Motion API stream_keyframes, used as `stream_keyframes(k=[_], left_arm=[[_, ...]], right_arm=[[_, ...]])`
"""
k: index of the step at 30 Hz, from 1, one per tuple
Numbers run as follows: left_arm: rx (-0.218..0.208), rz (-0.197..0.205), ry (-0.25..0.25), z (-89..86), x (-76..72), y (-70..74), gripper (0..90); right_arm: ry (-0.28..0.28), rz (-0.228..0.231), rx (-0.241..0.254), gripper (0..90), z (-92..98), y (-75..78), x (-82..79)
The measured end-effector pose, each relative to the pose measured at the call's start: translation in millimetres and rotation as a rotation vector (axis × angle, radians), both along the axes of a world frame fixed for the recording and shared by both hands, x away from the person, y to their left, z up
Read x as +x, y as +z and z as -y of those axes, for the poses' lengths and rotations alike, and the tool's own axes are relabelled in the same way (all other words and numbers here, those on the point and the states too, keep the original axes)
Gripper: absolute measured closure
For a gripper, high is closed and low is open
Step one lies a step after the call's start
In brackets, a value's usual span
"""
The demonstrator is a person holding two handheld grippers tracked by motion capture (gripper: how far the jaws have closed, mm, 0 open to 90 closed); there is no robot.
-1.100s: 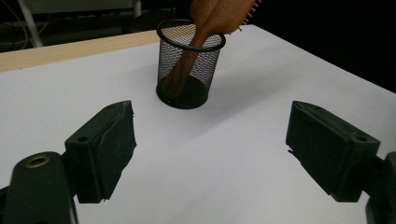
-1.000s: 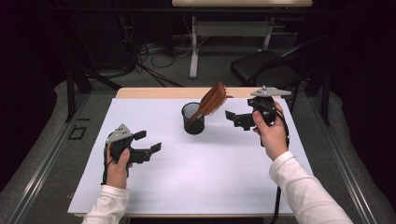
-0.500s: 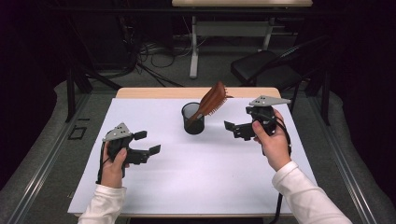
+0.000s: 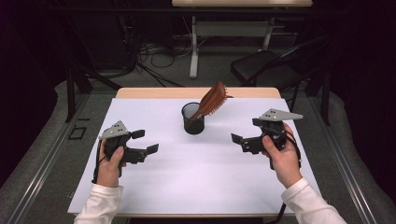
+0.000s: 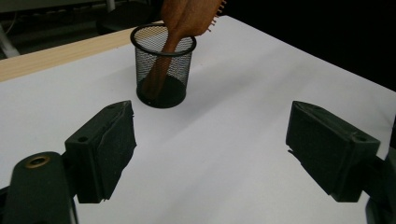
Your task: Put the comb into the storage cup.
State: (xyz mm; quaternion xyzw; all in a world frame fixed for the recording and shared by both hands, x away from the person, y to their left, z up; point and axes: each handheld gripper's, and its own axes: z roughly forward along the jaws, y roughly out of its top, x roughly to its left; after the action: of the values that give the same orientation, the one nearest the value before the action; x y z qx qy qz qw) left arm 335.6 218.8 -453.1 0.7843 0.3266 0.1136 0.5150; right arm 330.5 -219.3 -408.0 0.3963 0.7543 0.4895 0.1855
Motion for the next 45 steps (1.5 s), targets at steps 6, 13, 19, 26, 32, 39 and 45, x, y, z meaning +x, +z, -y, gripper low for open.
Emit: stream_keyframes(k=[6, 13, 19, 26, 32, 39, 45], left_arm=[[0.026, 0.0, 0.0, -2.4, -4.5, 4.0, 15.8], [0.045, 0.01, 0.005, -13.4, -12.9, 7.3, 15.8], [0.037, 0.013, 0.033, -27.9, -20.3, 5.2, 15.8], [0.027, 0.014, 0.064, -44.7, -31.5, -3.5, 15.9], [0.022, 0.024, 0.093, -57.3, -42.2, -16.9, 15.8], [0.014, 0.028, 0.114, -70.5, -54.4, -31.6, 15.8], [0.006, 0.011, 0.144, -81.3, -62.5, -44.2, 15.8]], right_arm=[[-0.022, -0.001, 0.002, 1.4, 13.7, -4.4, -11.7], [-0.051, -0.007, 0.022, 1.8, 31.7, -13.9, -23.6], [-0.085, -0.031, 0.035, 2.5, 46.6, -28.0, -30.1], [-0.116, -0.023, 0.042, 2.8, 59.1, -42.1, -43.9], [-0.149, -0.01, 0.041, 3.0, 66.6, -56.8, -58.6], [-0.186, -0.017, 0.041, 3.1, 74.2, -78.9, -69.9], [-0.222, -0.021, 0.063, 4.0, 82.8, -96.4, -77.2]])
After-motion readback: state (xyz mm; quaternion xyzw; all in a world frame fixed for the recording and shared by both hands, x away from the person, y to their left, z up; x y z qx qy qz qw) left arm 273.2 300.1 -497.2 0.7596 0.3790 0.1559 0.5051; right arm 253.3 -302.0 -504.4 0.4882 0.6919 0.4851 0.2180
